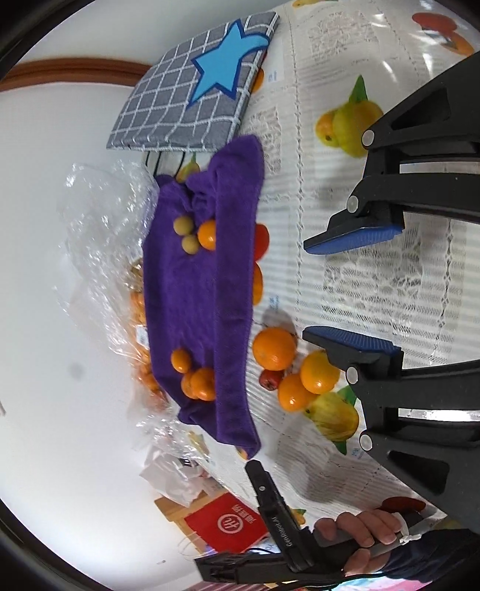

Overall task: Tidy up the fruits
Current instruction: 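Withdraw both tools from the towel toward the remaining oranges, then grasp an orange with right tool while left tool grasps another orange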

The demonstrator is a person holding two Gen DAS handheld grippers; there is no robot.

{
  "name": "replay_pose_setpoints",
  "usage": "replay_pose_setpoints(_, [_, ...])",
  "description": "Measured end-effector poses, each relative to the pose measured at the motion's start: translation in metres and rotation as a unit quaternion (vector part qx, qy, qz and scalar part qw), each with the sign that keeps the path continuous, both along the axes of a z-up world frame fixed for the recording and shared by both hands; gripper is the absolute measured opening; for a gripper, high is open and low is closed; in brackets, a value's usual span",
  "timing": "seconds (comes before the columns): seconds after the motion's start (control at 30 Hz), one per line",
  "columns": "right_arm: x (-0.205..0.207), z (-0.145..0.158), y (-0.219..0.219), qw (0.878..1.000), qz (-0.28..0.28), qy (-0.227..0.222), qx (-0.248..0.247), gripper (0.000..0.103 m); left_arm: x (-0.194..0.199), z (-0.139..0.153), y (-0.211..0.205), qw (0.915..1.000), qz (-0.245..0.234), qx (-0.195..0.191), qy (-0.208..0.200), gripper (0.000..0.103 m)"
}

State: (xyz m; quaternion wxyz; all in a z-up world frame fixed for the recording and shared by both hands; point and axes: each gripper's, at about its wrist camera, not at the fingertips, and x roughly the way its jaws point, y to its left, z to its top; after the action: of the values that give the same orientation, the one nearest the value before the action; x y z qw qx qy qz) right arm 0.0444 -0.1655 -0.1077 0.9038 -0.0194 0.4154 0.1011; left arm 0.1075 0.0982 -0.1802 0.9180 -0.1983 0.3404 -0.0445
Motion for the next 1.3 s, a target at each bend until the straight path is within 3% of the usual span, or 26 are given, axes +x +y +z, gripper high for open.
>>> replay_pose_setpoints(0.3, [0.013, -0.014, 0.014, 0.999, 0.025, 0.023, 0.015, 0.041, 0.002, -0.003, 0.009, 0.9995, 0.03, 0.001, 0.013, 0.053])
replay_pose_setpoints(0.6, [0.008, -0.008, 0.035, 0.995, 0.081, 0.022, 0.056, 0.041, 0.004, -0.003, 0.007, 0.9996, 0.022, 0.005, 0.017, 0.053])
replay_pose_setpoints(0.9, [0.018, -0.036, 0.044, 0.994, 0.082, 0.06, 0.044, 0.037, 0.005, -0.005, 0.006, 0.9995, 0.022, 0.003, 0.023, 0.053])
replay_pose_setpoints(1.3, [0.005, -0.015, 0.026, 0.997, 0.066, 0.016, 0.039, 0.036, 0.004, -0.003, 0.003, 0.9999, 0.005, 0.001, 0.014, 0.053])
